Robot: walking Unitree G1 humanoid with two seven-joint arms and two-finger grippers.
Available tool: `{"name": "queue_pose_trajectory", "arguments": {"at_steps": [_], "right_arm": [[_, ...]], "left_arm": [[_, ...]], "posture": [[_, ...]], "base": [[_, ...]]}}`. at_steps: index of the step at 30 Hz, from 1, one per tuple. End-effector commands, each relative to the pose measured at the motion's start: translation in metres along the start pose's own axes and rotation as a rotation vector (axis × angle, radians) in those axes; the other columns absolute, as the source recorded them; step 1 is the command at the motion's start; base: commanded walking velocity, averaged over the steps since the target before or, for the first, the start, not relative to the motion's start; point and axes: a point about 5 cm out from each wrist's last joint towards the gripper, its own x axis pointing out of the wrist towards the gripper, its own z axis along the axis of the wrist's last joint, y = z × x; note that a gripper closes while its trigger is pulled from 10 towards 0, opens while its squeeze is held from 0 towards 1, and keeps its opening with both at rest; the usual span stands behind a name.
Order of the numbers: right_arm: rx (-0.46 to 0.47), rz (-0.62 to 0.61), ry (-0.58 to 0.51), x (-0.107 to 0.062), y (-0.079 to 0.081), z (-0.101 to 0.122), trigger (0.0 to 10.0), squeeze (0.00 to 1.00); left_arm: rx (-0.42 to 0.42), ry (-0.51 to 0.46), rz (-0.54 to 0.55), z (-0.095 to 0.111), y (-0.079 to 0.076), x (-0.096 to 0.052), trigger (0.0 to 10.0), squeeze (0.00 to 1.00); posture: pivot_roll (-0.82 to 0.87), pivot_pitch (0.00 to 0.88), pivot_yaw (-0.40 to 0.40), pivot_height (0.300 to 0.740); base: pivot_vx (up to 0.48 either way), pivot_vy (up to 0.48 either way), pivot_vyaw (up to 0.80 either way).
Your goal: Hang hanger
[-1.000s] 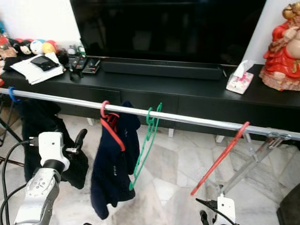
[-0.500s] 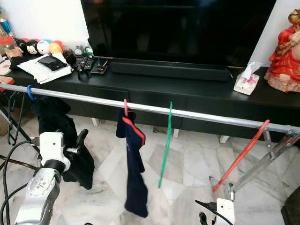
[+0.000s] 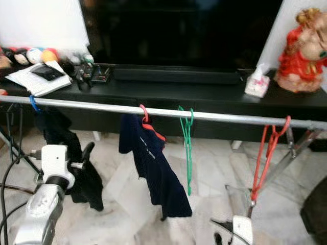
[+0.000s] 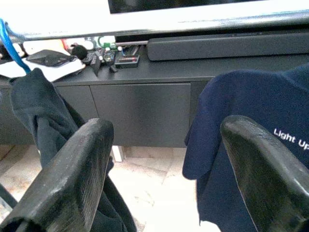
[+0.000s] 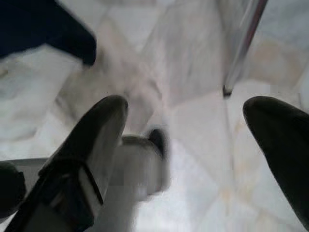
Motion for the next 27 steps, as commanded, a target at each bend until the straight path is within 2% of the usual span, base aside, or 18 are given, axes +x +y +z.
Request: {"name": "queue_pose_trajectory", "arguments": {"at_steps": [1,11,16,20,27], "right_arm": [[-0.010,-0.011,-0.011,0.000,-0.006,0.006,10.0,0.00],[-0.012,-0.006,-0.013,0.000,-0.005,0.007,10.0,0.00],[-0.011,-0.004,-0.014,0.000,-0.005,0.007,10.0,0.00],[-0.009,-0.004,-0.015,0.000,-0.004,0.008,10.0,0.00],[-0.010,-0.003,-0.016,0.000,-0.005,0.009,10.0,0.00]], "left_arm": [[-0.005,-0.001,-0.002,0.001,-0.002,0.001,10.0,0.00],[0.003,0.003,0.001,0.001,-0.001,0.002,10.0,0.00],[0.011,0.030,0.022,-0.002,0.001,0.003,10.0,0.00],[-0.021,0.071,0.048,-0.008,0.004,0.004,10.0,0.00],[-0.020,0.073,0.069,-0.007,0.009,0.005,10.0,0.00]], "posture": [[-0.09,0.000,0.040,0.740],[-0.08,0.000,0.039,0.740],[-0.08,0.000,0.039,0.740],[-0.08,0.000,0.040,0.740],[-0.08,0.000,0.038,0.740]], "base": [[0.000,0.285,0.00],[0.000,0.287,0.00],[0.000,0.000,0.00],[0.000,0.000,0.00],[0.000,0.000,0.00]]}}
